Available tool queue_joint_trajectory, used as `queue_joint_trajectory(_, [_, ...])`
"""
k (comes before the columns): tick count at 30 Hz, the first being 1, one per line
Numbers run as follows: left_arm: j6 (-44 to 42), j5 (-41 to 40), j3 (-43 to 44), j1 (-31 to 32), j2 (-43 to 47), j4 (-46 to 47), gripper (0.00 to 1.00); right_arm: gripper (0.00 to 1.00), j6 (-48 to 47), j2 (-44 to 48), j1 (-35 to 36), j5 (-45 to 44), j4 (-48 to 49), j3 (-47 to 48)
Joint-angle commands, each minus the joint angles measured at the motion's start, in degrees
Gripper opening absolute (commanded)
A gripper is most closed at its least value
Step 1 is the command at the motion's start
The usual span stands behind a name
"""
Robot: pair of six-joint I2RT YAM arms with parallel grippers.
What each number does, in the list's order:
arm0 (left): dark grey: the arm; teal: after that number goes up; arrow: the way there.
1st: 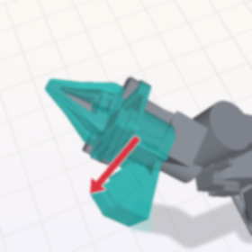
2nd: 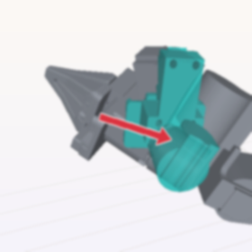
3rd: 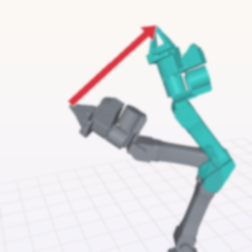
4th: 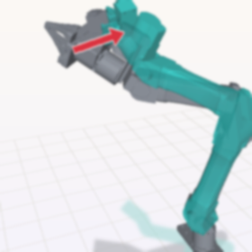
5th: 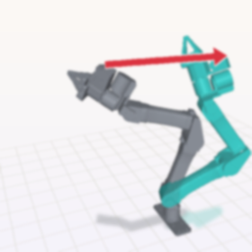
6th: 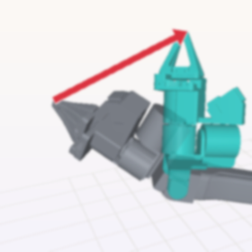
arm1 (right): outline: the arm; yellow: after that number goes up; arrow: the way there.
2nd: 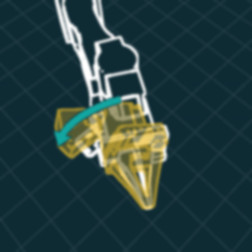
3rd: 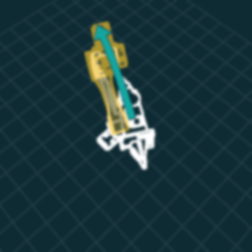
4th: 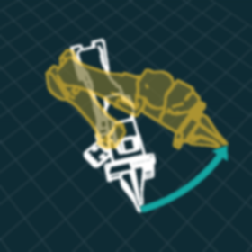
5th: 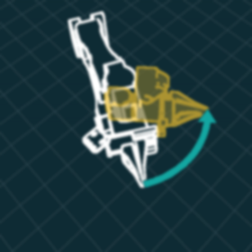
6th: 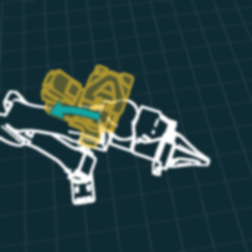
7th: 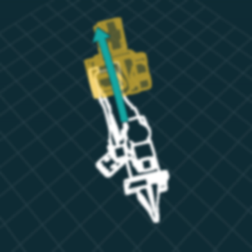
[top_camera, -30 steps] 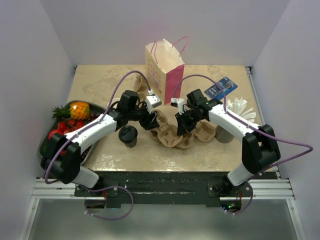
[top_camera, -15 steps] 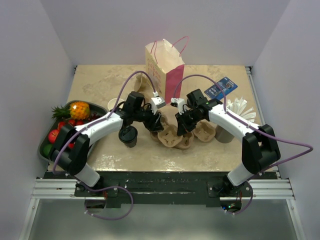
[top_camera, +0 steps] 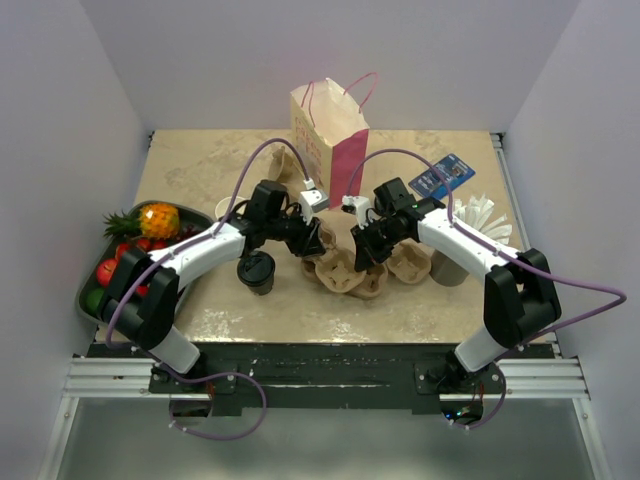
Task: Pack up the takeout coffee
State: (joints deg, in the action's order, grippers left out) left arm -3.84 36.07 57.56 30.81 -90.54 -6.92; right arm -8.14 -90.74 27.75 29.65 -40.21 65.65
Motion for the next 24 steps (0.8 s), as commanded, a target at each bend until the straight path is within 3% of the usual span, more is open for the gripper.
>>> queue_joint_trajectory(1, [-0.3,0.3,2.1,-0.5,0.1,1.0,0.18,0.00,-1.7,2.1,-0.4,-2.2,-0.8,0.5])
queue_joint_trajectory(3, [-1.2,0.2,2.6,-0.5,0.3,0.5,0.00,0.00,-1.6,2.3,-0.4,-2.4,-0.7,0.5])
queue_joint_trajectory(12, [-3.8,1.0,9.7,-1.9,4.1,-3.5,0.00,0.00,-2.7,1.6,-0.4,-3.8,-1.2,0.5])
queue_joint_trajectory(20, [-0.1,9.1,13.8,-8.1,8.4,-4.9,0.00,0.00,-4.5,1.3,-0.5,-5.7,-2.2,0.3])
queue_joint_trajectory(22, [-3.3,9.5,14.8,-8.8,7.8,-8.1,0.00,0.00,-4.5,1.1,-0.6,-5.7,-2.6,0.7])
queue_joint_trajectory(23, [-4.3,10.1,15.6,-8.8,7.4,-9.8,0.07,0.00,-4.5,1.1,-0.6,-5.6,-2.4,0.8])
queue_joint_trajectory(24, [-4.1,9.7,15.0,-8.6,7.7,-10.2,0.22,0.00,-4.5,0.8,-0.6,-5.4,-2.6,1.1])
